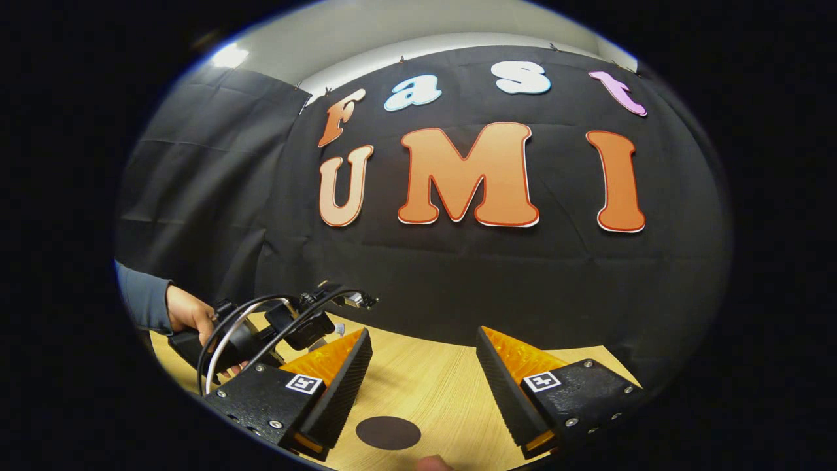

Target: Put the toothbrush and toothpaste on the desktop into the cup, then pick up the cup and place it on the coaster on the desktop.

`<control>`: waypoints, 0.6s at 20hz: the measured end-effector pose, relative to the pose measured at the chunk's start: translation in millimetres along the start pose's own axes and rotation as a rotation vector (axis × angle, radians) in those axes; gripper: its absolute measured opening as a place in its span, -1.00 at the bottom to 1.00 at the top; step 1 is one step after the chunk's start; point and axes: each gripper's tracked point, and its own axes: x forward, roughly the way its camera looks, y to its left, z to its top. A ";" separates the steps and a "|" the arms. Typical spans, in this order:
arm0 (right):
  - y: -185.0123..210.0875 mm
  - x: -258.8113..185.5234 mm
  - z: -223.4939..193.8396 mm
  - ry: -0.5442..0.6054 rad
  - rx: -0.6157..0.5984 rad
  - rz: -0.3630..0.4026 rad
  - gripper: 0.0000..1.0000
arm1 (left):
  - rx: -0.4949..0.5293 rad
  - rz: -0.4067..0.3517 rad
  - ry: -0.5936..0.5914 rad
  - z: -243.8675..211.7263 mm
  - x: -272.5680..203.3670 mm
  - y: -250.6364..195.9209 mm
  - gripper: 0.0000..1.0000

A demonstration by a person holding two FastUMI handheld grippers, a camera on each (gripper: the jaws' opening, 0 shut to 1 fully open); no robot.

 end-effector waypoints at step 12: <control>-28.1 -40.1 20.1 -0.054 0.027 -0.082 1.00 | -0.065 0.016 -0.002 5.5 29.6 -5.3 -0.49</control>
